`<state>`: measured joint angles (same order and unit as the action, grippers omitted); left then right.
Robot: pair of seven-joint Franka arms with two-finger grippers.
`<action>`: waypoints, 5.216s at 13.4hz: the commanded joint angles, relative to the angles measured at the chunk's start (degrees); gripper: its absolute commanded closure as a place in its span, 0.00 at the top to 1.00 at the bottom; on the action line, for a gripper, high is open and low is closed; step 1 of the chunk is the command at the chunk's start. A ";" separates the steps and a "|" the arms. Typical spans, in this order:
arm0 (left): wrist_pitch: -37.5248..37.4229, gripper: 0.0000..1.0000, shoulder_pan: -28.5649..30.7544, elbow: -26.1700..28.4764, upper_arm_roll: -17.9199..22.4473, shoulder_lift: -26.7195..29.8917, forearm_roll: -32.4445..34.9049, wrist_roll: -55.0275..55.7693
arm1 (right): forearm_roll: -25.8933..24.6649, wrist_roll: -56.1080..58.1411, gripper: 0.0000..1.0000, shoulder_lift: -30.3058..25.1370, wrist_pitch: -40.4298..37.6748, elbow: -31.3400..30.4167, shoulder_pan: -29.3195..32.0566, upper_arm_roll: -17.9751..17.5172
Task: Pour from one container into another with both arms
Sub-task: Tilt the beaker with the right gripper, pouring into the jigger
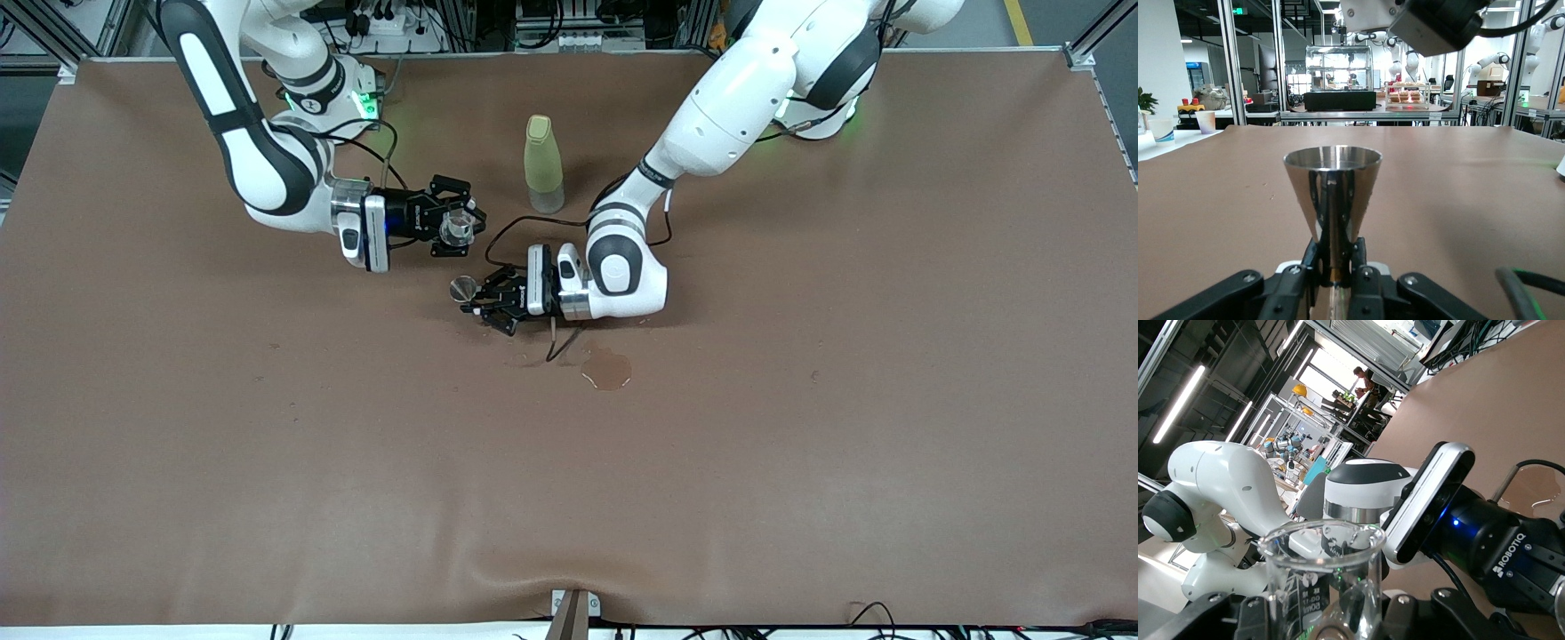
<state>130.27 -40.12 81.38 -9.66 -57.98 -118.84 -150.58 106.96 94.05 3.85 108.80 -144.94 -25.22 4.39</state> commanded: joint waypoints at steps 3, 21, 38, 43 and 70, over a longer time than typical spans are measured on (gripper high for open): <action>-0.72 0.00 0.13 2.55 0.00 2.08 -2.98 -3.22 | 1.06 -3.60 0.00 -1.56 0.37 -0.43 0.18 -0.43; -2.04 0.00 0.74 5.46 -0.36 3.49 -3.51 -3.84 | 0.97 -14.42 0.00 -1.83 0.01 -0.52 -0.35 -0.52; -2.13 0.00 1.35 6.77 -0.53 4.01 -3.51 -3.84 | 0.97 -21.44 0.00 -1.56 -3.49 -0.25 -0.09 -0.52; -2.13 0.00 1.36 6.86 -0.53 4.02 -3.51 -3.84 | 0.97 -21.81 0.00 -1.39 -4.56 -0.25 0.09 -0.52; -2.21 0.00 2.15 10.11 -2.38 4.98 -4.12 -3.75 | 1.76 -27.87 0.00 -0.86 -4.12 0.45 0.96 -0.52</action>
<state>128.46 -38.66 88.99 -11.51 -55.13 -120.89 -152.23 107.78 68.22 3.79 104.68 -144.55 -25.20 4.31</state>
